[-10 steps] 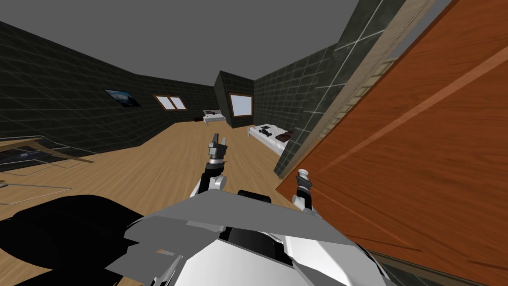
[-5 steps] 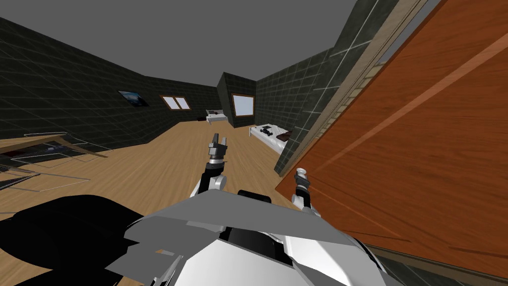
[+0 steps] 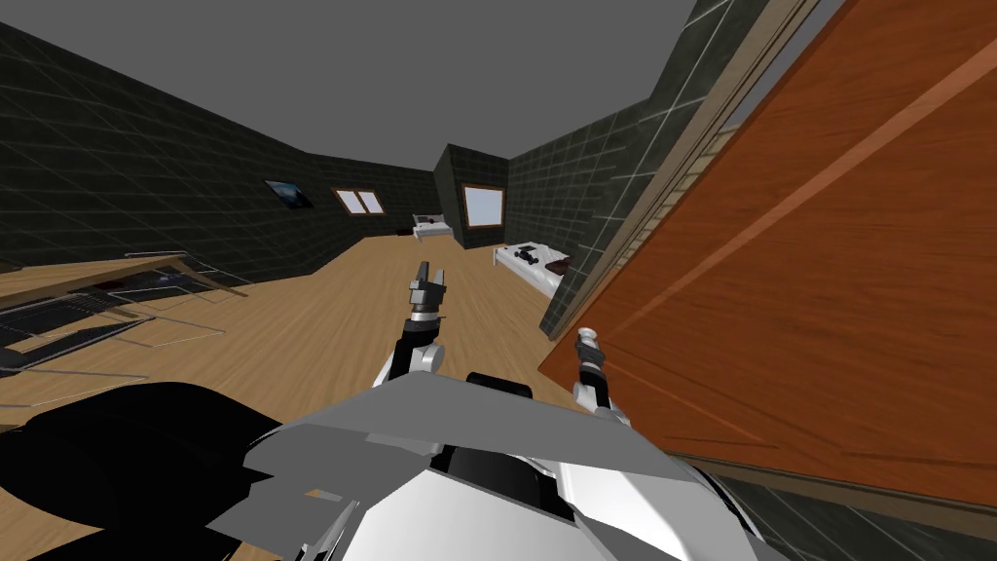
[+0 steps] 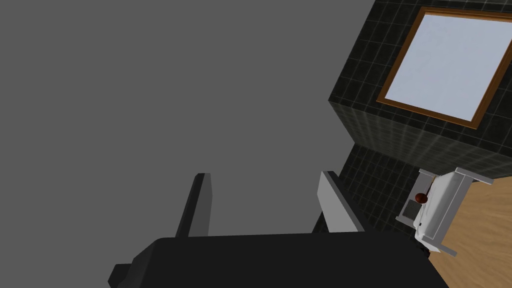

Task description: Pull the door open

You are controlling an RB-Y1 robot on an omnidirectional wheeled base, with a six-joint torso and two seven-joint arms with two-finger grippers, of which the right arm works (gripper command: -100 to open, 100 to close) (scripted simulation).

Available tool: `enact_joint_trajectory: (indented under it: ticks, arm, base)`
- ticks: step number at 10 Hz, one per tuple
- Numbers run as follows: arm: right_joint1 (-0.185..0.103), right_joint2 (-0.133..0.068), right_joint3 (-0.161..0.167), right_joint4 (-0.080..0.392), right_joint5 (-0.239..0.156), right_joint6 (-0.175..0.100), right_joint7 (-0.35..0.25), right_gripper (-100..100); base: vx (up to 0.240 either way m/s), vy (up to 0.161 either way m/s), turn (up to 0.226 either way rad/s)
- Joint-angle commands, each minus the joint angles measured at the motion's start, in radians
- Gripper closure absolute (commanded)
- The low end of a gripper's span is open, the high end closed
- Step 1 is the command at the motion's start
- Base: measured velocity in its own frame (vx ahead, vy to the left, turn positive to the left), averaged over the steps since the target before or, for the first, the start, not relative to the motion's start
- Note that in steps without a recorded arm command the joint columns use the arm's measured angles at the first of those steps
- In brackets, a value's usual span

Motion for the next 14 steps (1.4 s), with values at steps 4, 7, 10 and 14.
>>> enact_joint_trajectory:
  ticks: [4, 7, 10, 14]
  arm:
    - [-0.005, -0.012, 0.05, 0.021, 0.037, -0.021, -0.054, 100]
    - [-0.01, -0.02, 0.07, 0.043, 0.055, -0.038, -0.076, 100]
    - [-0.006, -0.028, 0.095, 0.039, 0.076, -0.047, -0.103, 100]
    - [-0.003, -0.034, 0.117, 0.036, 0.094, -0.054, -0.127, 100]
  base:
    - [-0.227, -0.016, 0.065]
    - [-0.158, -0.018, 0.044]
    - [-0.216, -0.02, 0.046]
    - [-0.041, -0.008, 0.012]
